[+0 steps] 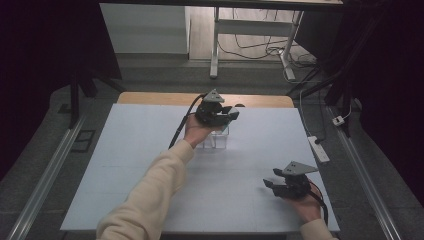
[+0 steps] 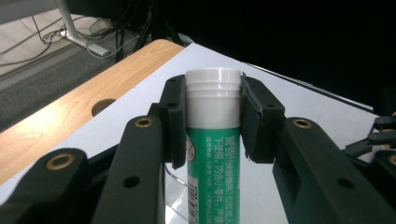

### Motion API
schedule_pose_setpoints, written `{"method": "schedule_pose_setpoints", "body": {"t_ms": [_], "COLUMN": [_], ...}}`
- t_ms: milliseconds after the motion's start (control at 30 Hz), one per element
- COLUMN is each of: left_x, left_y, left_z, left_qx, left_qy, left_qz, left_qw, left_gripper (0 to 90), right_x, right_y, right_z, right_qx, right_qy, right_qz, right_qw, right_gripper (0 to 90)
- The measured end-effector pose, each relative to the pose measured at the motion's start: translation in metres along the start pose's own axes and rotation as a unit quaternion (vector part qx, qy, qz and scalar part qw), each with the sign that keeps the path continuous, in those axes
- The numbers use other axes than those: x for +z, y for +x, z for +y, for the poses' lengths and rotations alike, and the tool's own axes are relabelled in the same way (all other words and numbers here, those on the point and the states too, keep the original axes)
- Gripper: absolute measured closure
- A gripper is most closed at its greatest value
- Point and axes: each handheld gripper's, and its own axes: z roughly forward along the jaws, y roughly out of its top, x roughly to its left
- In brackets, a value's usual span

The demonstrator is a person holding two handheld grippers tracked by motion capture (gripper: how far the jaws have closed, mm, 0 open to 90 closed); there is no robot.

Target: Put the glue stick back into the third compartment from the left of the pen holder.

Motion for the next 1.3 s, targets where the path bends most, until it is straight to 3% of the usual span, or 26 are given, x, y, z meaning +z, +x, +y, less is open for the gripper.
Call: {"method": "schedule_pose_setpoints", "body": {"t_ms": [433,567,667,1033,1233,1300], "left_x": [0.019,0.021,0.019,0.0,-0.014,-0.022], "left_y": [0.01,0.01,0.007,-0.011,-0.02,-0.022], "left_z": [0.0,-0.002,-0.001,0.005,-0.005,-0.012], "left_qx": [-0.004,0.0,0.0,0.031,0.043,0.037], "left_qy": [0.012,0.028,0.029,0.03,0.049,0.048], "left_qz": [0.018,0.03,0.036,0.014,-0.003,-0.009], "left_qw": [0.9998,0.9992,0.9989,0.999,0.9979,0.9981], "left_gripper": [64.5,63.5,51.7,46.1,45.0,44.2], "right_x": [-0.001,-0.002,-0.002,-0.003,-0.003,-0.003], "right_y": [-0.001,-0.001,0.0,0.001,0.001,0.001], "right_z": [-0.001,-0.002,-0.002,-0.001,-0.001,-0.001], "right_qx": [0.004,0.005,0.006,0.003,0.004,0.003], "right_qy": [0.002,0.001,-0.003,-0.002,-0.003,-0.003], "right_qz": [0.001,0.002,0.002,0.002,0.002,0.002], "right_qw": [1.0,1.0,1.0,1.0,1.0,1.0], "right_gripper": [40.1,40.0,40.1,40.0,40.0,39.9]}}
